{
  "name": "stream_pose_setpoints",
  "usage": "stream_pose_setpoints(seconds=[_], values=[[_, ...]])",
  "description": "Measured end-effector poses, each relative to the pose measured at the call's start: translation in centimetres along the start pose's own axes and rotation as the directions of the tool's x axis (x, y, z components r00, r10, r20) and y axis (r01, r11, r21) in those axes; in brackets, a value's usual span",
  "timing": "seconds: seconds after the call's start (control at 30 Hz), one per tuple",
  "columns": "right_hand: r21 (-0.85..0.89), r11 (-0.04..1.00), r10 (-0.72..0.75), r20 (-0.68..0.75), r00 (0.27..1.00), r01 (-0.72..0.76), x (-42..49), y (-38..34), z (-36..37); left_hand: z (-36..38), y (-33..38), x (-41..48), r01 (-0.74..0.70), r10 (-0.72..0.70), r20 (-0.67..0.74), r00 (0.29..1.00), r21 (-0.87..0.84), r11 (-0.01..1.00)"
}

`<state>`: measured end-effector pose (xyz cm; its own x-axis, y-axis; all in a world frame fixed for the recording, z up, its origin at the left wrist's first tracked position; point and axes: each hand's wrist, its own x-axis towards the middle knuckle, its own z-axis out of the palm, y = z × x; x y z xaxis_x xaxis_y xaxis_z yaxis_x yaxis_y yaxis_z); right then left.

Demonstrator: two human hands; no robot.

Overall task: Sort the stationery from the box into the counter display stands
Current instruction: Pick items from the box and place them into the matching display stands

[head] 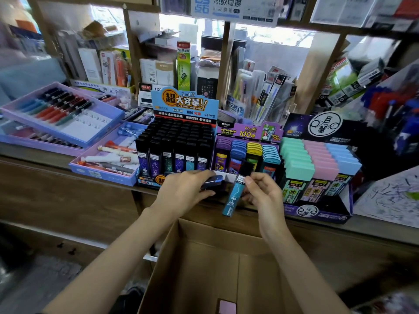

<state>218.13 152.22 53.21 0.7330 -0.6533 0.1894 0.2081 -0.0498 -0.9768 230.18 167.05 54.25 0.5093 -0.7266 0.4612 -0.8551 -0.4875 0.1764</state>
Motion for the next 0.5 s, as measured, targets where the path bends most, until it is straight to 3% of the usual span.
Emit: stream_pose_setpoints(seconds=[0.1, 0.2, 0.33, 0.5], values=[[-0.026, 1.0, 0.008, 0.012, 1.0, -0.008, 0.1, 0.2, -0.3, 0.7, 0.0, 0.7, -0.039, 0.036, 0.046, 0.998, 0.083, 0.996], [-0.041, 0.999, 0.003, 0.022, 1.0, -0.003, 0.3, 0.2, -0.3, 0.4, -0.4, 1.2, -0.007, 0.008, -0.016, 1.0, 0.06, 0.998], [-0.029, 0.999, -0.028, 0.055, 0.998, 0.03, 0.6, -0.2, 0.2, -1.9, -1.8, 1.7, 0.165, -0.174, -0.017, 0.985, -0.234, 0.958], [-0.002, 0.998, -0.069, 0.105, 0.992, 0.07, 1.0, -1.2, 2.3, -4.7, -4.2, 2.3, 0.227, -0.327, -0.111, 0.938, -0.518, 0.825]])
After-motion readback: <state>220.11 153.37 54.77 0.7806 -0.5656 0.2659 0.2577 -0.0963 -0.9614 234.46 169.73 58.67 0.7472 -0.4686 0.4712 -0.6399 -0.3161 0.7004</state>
